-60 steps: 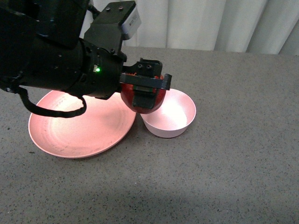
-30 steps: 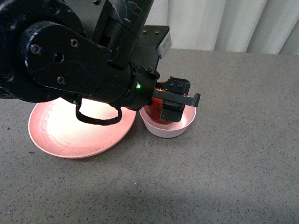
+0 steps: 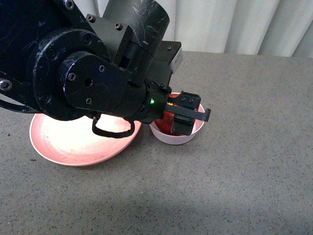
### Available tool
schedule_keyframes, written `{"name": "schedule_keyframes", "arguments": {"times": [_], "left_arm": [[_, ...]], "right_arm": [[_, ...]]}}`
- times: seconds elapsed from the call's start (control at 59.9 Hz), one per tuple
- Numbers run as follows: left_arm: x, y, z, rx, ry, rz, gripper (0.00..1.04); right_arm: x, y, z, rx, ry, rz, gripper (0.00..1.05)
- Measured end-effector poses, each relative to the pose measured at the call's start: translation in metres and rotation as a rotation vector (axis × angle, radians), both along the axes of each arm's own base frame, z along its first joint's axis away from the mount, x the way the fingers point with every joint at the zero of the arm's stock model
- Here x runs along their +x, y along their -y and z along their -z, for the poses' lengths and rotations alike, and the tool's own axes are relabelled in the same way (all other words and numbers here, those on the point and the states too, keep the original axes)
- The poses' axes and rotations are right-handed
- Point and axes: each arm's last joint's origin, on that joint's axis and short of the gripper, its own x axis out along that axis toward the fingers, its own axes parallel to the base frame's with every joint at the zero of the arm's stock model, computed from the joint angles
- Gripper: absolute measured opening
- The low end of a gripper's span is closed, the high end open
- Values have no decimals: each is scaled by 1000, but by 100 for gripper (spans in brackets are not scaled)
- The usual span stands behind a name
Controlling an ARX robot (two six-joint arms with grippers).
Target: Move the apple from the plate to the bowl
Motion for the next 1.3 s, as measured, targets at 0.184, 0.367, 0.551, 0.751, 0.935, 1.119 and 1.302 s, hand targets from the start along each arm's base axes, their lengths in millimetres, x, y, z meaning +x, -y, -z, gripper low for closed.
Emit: {"name": "schedule_keyframes", "arguments": {"times": [0.184,0.367,0.551,0.751,0.935,1.119,1.302], "left_arm": [[0,0,0,-22,5,-8,81],[-6,-5,0,-38,18,-3,98],[-17,-16,-9,-54,55,-5,98],[-34,-39,-26,-68,139,-84,98],[-59,-65,-39,-66,211,-199,98],[-66,-73,-42,-64,229,-237,98],[-88,-101,-37,-35,630,-498,71]], "right_arm": [[0,0,0,0,0,0,95],[0,0,0,0,0,0,95],[0,0,0,0,0,0,95],[0,0,0,0,0,0,95],[0,0,0,0,0,0,95],[0,0,0,0,0,0,95],[0,0,0,0,0,2,95]]}}
